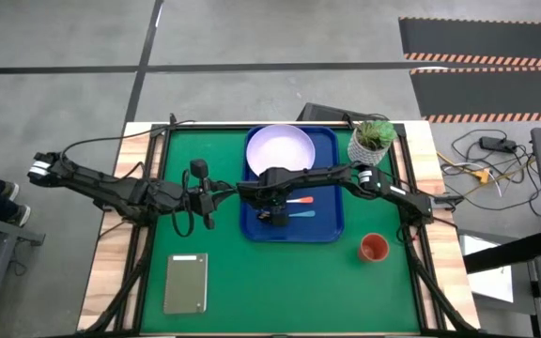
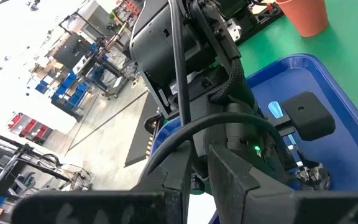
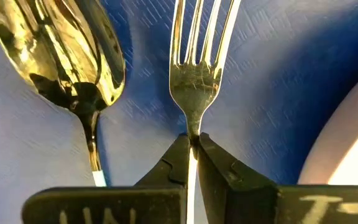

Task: Pick and place plate/cup/fork/spoon on tray
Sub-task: Put the orange fork on the blue serving tray to the top of the green spoon

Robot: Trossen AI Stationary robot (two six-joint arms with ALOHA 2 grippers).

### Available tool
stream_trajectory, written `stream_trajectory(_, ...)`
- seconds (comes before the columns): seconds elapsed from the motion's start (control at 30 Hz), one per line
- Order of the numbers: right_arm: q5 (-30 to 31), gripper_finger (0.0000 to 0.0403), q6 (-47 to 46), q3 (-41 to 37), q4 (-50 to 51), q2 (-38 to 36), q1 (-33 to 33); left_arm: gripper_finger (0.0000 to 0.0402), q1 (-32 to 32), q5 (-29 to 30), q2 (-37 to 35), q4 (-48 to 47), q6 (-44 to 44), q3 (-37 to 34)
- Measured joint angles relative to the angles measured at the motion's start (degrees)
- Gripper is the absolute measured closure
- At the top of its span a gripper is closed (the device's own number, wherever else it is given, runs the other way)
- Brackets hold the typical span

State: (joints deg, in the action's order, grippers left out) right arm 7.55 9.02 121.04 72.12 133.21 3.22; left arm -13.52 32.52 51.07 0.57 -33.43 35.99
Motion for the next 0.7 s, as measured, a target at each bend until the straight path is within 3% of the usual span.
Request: stream_trajectory(0.7,0.0,0.0394,0.5,-1.7,-0.7,-0.1,0.0,0.0366,0.0,-0.1,0.0,-0.2,0.0,0.0)
